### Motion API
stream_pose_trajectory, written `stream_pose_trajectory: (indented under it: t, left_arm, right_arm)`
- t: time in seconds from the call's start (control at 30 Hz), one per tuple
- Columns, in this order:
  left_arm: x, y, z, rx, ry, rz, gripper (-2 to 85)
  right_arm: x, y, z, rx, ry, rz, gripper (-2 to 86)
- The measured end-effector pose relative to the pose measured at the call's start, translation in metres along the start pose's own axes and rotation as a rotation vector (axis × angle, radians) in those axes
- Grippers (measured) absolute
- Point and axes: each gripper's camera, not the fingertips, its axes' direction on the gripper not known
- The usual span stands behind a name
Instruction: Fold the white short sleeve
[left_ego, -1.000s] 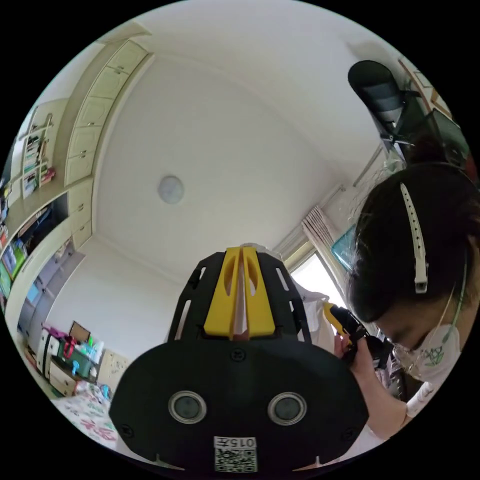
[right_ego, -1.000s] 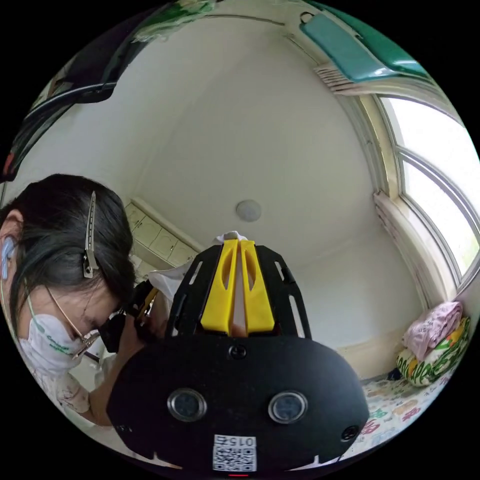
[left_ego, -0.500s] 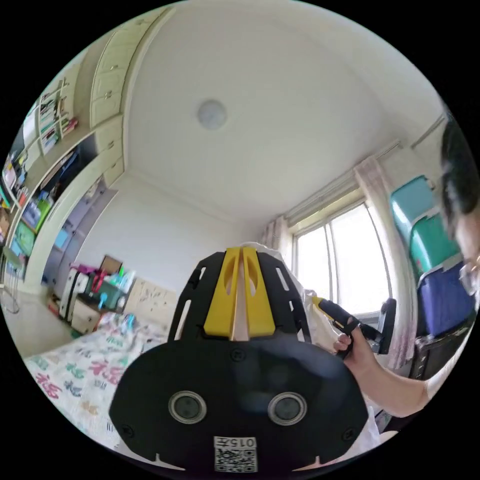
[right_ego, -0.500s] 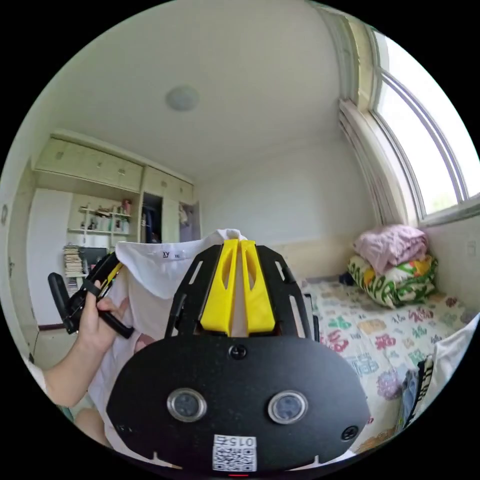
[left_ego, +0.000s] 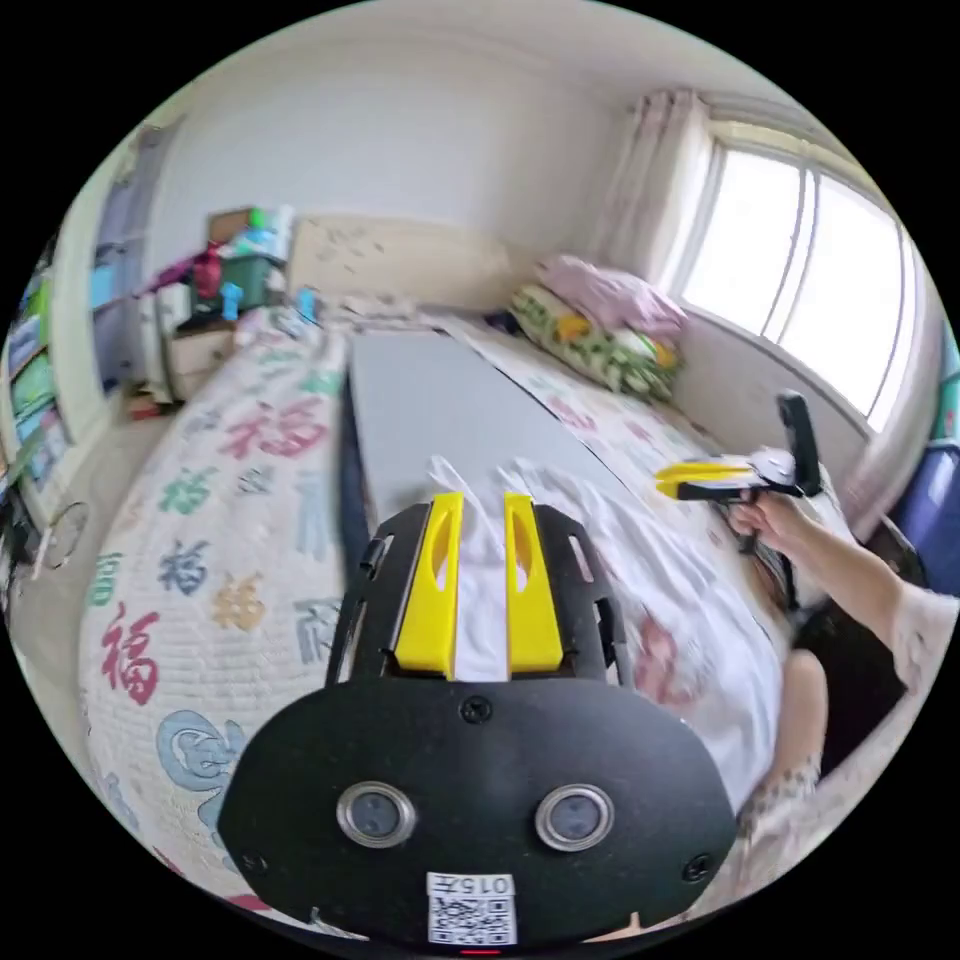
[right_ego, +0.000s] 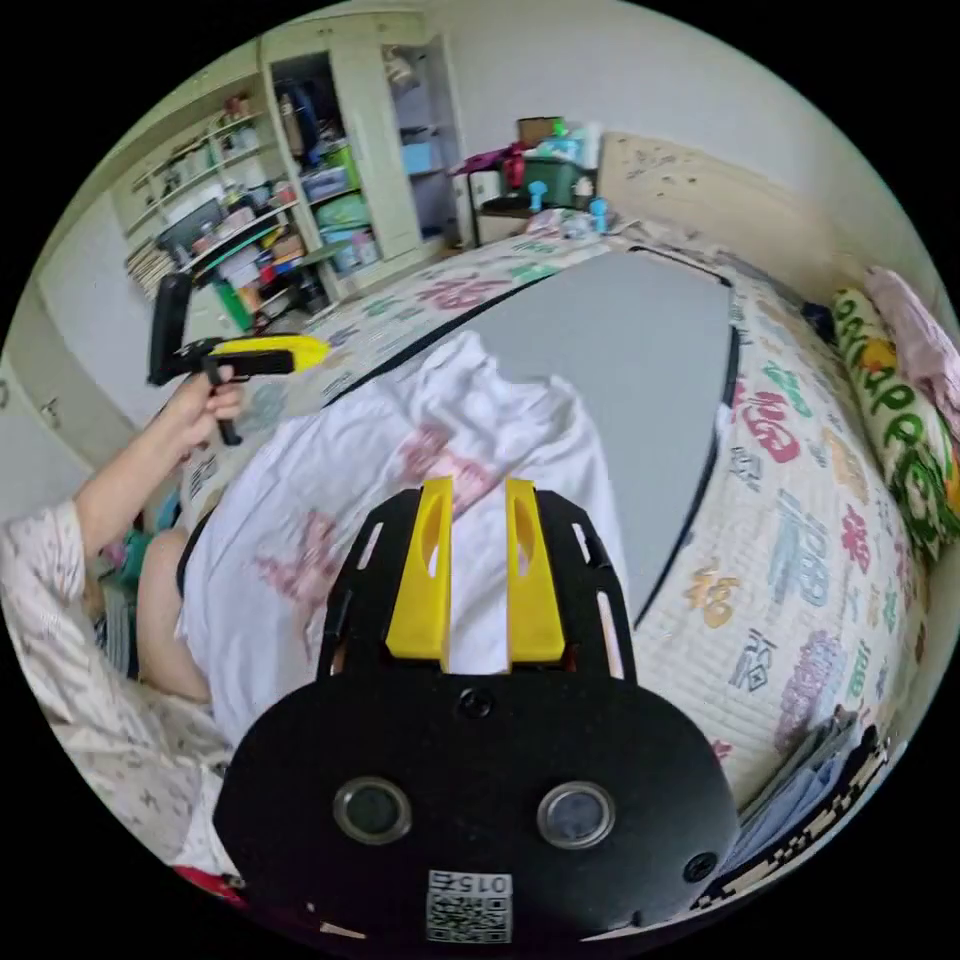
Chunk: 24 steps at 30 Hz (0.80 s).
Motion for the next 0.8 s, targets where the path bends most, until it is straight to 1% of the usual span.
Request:
stream_pose_trajectory:
  t: [0.07,0.1,0.2,0.3,0.4,0.43,0.47,0.5,0.53,0.6,0.67,0.7,0.73,0.77,0.8]
  left_arm:
    - [0.025,0.01,0.024,-0.104,0.17,0.102,8.3]
    - [0.048,0.017,0.039,-0.161,0.205,0.169,9.9]
    - [0.103,0.019,0.077,-0.262,0.16,0.301,13.1]
    - [0.139,-0.001,0.12,-0.305,0.138,0.352,12.7]
    - [0.158,-0.022,0.169,-0.395,0.161,0.339,10.8]
    - [0.161,-0.025,0.178,-0.416,0.156,0.343,10.3]
    - [0.166,-0.028,0.19,-0.446,0.128,0.353,8.2]
    - [0.168,-0.032,0.19,-0.417,0.096,0.355,5.6]
    - [0.168,-0.037,0.192,-0.43,0.077,0.352,2.7]
    - [0.155,-0.047,0.186,-0.432,0.113,0.329,1.1]
    - [0.123,-0.064,0.16,-0.405,0.116,0.268,0.5]
    - [0.092,-0.076,0.129,-0.345,0.064,0.212,0.3]
    - [0.053,-0.086,0.093,-0.277,-0.014,0.135,0.3]
    - [0.031,-0.089,0.074,-0.24,-0.056,0.085,0.4]
    - [-0.012,-0.092,0.038,-0.167,-0.152,-0.017,0.7]
  right_arm:
    - [-0.05,0.031,0.003,-0.071,-0.157,-0.139,10.1]
    - [-0.061,0.036,0.003,-0.087,-0.174,-0.167,10.5]
    - [-0.099,0.04,0.003,-0.138,-0.173,-0.25,11.3]
    - [-0.108,0.02,0.012,-0.159,-0.109,-0.256,11.0]
    - [-0.111,-0.005,0.033,-0.227,-0.073,-0.231,8.1]
    - [-0.111,-0.014,0.038,-0.241,-0.056,-0.208,5.9]
    - [-0.11,-0.023,0.039,-0.242,-0.042,-0.187,3.7]
    - [-0.108,-0.028,0.038,-0.238,-0.029,-0.176,2.7]
    - [-0.103,-0.039,0.033,-0.231,-0.042,-0.16,1.4]
    - [-0.082,-0.055,0.017,-0.208,-0.036,-0.094,0.8]
    - [-0.03,-0.072,-0.029,-0.132,0.036,0.017,0.6]
    - [-0.012,-0.075,-0.043,-0.11,0.067,0.053,0.6]
    - [0.029,-0.079,-0.069,-0.067,0.143,0.136,0.8]
    - [0.076,-0.081,-0.093,-0.03,0.221,0.239,1.0]
    - [0.1,-0.081,-0.103,-0.017,0.26,0.294,1.2]
